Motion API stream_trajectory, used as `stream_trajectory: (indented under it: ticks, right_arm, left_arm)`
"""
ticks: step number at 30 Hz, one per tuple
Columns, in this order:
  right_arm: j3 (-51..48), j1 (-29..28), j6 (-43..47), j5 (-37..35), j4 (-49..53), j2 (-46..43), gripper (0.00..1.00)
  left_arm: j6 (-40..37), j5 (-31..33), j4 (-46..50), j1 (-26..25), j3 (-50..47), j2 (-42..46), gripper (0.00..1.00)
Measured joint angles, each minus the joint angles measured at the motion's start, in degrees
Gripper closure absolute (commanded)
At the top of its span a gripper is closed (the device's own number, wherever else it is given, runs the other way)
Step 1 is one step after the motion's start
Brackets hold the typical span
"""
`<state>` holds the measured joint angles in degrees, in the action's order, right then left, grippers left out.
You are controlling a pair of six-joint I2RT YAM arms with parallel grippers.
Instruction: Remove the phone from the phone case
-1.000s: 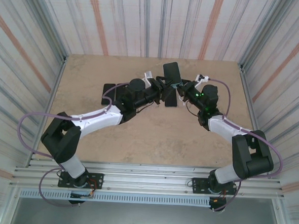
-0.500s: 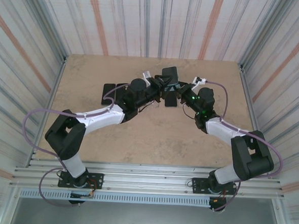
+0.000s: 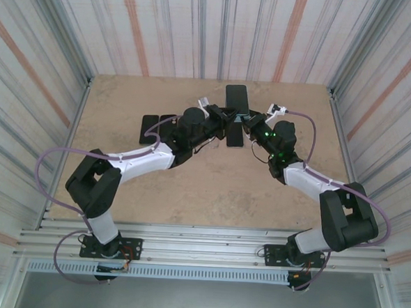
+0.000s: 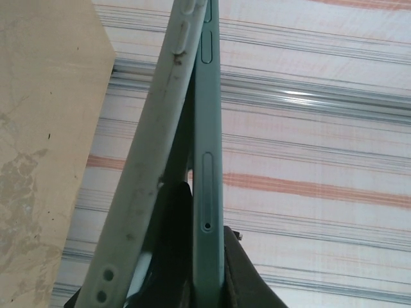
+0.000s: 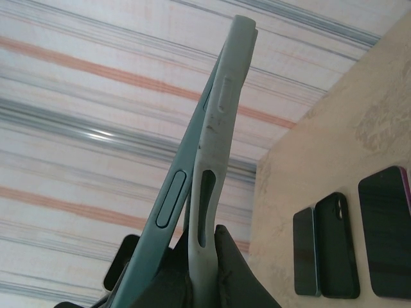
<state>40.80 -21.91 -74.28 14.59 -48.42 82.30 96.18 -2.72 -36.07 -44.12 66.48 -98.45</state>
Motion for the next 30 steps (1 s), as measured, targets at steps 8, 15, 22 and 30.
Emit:
stream_trajectory:
  ticks: [8, 15, 22, 30]
  right_arm:
    - [0.02, -0.33, 3.02, -2.47, 4.15, -0.50, 1.00]
    - [0.59, 2.21, 7.58, -5.81, 8.26, -0.13, 1.00]
    - [0.87, 5.68, 10.56, -5.57, 10.36, 0.94, 1.00]
    - [5.11, 19.74, 21.33, 2.14, 26.73, -0.90, 1.00]
  left_arm:
    - [-0.35, -0.13, 0.85, -0.15, 0.00, 0.00, 1.00]
    - [-0.39, -0.61, 0.00, -0.63, -1.79, 2.10, 1.00]
    - [-1.29, -1.14, 0.13, -0.90, -2.82, 3.15, 1.00]
    - [-3.91, -4.70, 1.55, -0.57, 5.66, -6.49, 1.00]
